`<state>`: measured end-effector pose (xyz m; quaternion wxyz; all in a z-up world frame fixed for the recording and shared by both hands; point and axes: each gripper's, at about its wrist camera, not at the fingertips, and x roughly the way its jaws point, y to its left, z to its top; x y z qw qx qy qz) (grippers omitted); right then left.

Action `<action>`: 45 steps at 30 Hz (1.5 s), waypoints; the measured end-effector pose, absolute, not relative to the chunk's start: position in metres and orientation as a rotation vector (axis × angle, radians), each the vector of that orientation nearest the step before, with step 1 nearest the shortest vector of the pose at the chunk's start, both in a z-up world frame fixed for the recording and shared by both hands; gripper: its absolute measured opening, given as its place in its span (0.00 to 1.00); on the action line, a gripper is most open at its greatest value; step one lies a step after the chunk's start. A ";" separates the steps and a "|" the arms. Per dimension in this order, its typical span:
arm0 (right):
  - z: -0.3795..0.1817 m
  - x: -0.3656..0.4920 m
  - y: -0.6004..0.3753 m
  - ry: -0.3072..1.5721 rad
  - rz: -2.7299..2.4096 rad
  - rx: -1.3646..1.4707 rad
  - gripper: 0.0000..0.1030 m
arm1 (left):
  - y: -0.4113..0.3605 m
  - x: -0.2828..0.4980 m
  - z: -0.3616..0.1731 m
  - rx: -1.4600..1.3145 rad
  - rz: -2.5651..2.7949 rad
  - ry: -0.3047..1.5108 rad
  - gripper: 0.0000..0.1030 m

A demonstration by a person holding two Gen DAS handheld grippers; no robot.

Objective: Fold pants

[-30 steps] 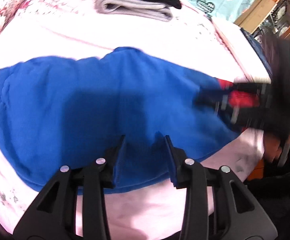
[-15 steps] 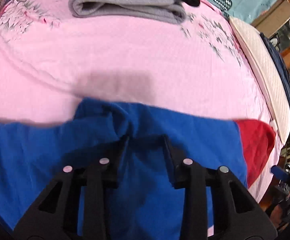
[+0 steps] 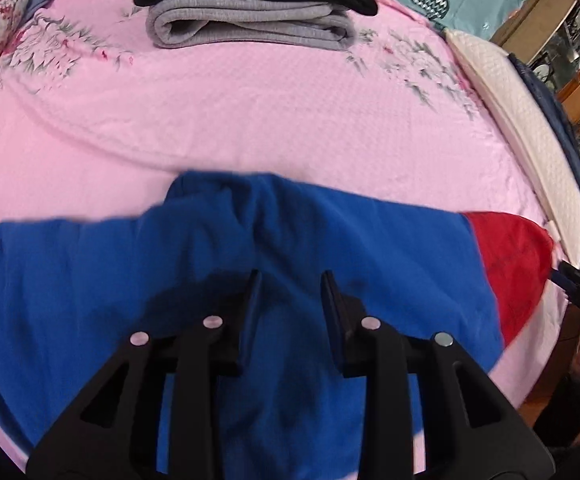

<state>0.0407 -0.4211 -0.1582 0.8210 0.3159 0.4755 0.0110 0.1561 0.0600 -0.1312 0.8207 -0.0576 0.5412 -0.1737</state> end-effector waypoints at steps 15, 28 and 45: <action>-0.195 0.105 -0.409 1.049 0.121 0.712 0.53 | 0.128 0.092 -0.146 -0.325 -0.345 1.150 0.37; -0.163 0.082 -0.411 0.943 0.203 0.774 0.20 | 0.090 0.092 -0.105 -0.224 -0.352 1.120 0.37; -0.142 0.061 -0.399 0.928 0.247 0.660 0.20 | -0.155 0.124 -0.133 0.001 -0.676 1.235 0.10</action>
